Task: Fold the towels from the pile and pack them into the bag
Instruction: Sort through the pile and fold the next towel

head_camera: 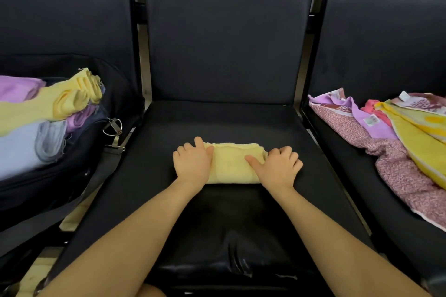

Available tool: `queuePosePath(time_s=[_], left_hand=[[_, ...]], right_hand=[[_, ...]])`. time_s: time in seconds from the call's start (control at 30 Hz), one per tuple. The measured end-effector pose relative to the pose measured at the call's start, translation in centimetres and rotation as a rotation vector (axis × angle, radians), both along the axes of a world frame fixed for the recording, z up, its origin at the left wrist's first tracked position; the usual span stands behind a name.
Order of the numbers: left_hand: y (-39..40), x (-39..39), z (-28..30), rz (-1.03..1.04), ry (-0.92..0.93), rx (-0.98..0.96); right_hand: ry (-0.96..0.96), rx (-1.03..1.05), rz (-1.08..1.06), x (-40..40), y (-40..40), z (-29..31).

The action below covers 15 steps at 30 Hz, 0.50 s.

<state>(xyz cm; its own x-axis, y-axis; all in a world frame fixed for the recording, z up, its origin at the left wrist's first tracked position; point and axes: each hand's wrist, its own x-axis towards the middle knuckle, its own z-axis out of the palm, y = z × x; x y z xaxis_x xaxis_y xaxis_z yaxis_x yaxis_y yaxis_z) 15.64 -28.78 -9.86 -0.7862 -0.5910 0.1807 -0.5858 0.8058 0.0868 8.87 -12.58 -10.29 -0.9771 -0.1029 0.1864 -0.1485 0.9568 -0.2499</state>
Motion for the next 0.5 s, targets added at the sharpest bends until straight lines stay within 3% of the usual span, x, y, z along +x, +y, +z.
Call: queuePosePath(time_s=[0.27, 0.5], left_hand=[[0.6, 1.3, 0.6, -0.079, 0.045, 0.166], [0.3, 4.7, 3.9, -0.084, 0.429, 0.253]], right_hand=[[-0.027, -0.221, 0.101, 2.4, 0.2, -0.1], [-0.041, -0.621, 0.174, 5.2, -0.1, 3.8]])
